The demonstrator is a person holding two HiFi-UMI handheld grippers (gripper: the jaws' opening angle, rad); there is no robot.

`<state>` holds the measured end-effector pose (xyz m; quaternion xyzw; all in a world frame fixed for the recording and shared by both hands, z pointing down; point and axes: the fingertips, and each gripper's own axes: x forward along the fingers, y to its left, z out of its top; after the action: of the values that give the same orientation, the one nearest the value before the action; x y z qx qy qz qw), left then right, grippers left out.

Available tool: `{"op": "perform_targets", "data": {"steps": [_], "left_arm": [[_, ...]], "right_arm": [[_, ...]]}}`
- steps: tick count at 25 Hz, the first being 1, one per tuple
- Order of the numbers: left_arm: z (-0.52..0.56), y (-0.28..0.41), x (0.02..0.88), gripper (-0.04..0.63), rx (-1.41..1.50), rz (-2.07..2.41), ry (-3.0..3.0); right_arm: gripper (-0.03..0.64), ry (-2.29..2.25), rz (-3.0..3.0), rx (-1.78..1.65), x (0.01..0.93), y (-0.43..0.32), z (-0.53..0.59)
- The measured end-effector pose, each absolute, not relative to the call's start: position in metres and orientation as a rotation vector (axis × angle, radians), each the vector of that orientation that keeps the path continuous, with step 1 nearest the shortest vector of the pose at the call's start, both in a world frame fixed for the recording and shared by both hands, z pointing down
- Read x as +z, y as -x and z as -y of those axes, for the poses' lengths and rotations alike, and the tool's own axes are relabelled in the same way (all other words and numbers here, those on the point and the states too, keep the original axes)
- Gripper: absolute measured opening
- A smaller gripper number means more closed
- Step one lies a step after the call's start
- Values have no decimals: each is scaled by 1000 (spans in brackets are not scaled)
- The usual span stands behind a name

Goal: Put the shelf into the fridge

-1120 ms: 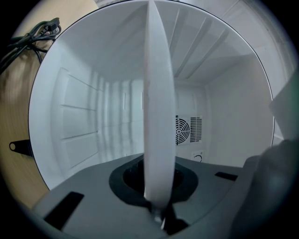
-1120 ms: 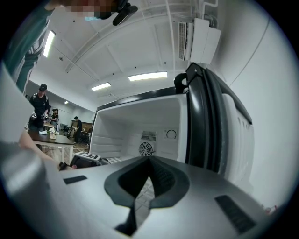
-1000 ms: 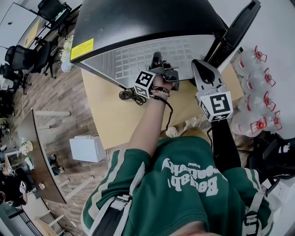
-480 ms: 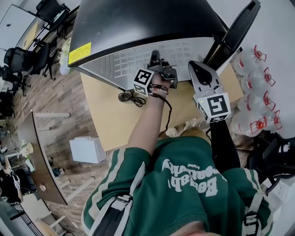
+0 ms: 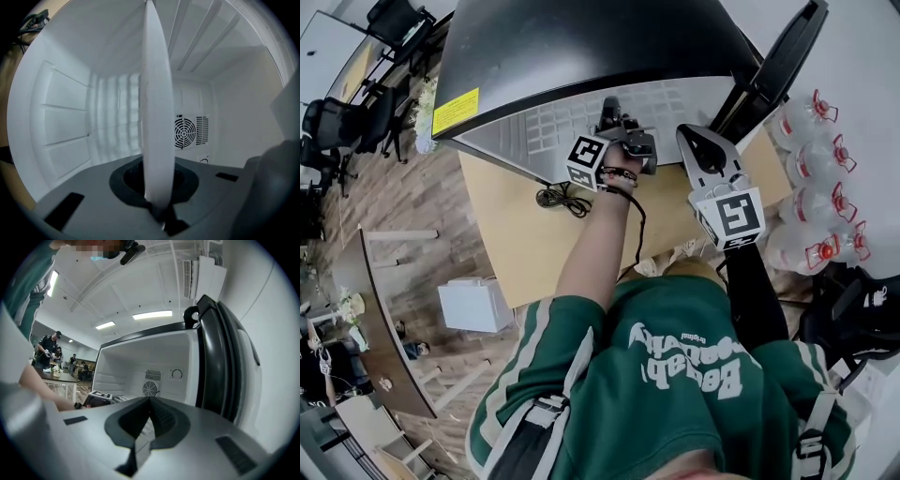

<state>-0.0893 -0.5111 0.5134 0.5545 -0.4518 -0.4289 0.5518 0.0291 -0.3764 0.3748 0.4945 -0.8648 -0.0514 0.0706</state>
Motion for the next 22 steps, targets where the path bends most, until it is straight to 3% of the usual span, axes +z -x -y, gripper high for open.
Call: {"op": "perform_targets", "data": {"steps": [8, 14, 22], "left_arm": [[511, 89, 512, 35, -1011, 1040, -1324], [510, 88, 512, 86, -1038, 998, -1312], [493, 88, 520, 77, -1037, 995, -1292]], "right_arm": [[3, -1486, 2585, -183, 370, -28, 375], [3, -1487, 2577, -190, 369, -31, 371], [3, -1479, 2574, -197, 369, -34, 357]]}}
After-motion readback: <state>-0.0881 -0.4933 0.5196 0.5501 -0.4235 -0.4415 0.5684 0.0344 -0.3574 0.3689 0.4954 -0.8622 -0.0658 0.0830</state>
